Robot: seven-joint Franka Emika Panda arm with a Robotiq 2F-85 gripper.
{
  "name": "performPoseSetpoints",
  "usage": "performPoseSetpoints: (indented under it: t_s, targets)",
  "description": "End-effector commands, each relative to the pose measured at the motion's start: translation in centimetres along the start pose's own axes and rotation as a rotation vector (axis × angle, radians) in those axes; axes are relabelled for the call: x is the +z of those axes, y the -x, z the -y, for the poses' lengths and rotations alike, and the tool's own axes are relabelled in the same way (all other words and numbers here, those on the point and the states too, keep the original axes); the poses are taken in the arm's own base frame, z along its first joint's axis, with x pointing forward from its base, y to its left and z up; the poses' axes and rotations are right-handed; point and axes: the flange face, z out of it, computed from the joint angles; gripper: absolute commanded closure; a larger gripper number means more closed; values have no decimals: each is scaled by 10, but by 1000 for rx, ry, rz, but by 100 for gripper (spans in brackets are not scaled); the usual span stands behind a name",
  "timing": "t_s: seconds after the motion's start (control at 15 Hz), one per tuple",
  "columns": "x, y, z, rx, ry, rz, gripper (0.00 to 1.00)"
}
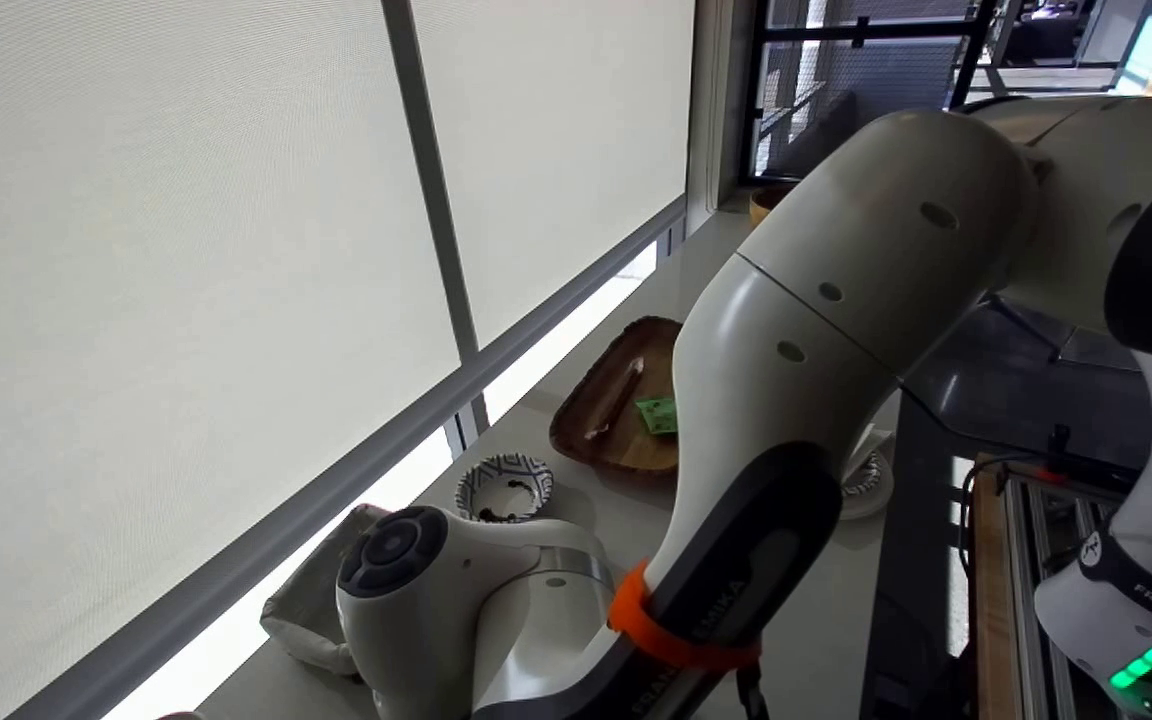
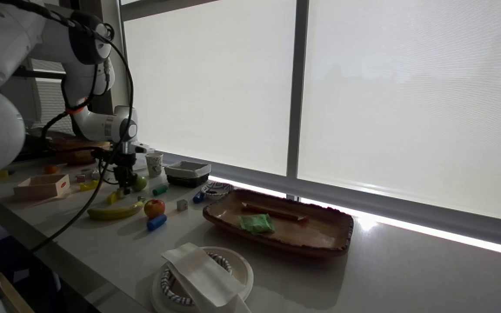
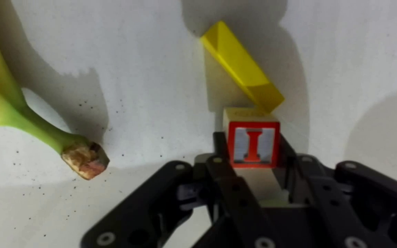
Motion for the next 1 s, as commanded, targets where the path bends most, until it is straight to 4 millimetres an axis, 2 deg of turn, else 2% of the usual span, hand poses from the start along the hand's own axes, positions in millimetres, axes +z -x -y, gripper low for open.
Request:
performPoseSetpoints:
  t_s: [0.0,0.27,0.53,0.67,0.93]
  targets:
    - [-20,8,4,18,45,47,91]
    - [-57,13,-11,37,144,66,91]
    - [-81,3,-44,14,234,54,91]
    - [-84,-6,-65,1,257,23,91]
    - [-68,-23,-110,-8,268,0,91]
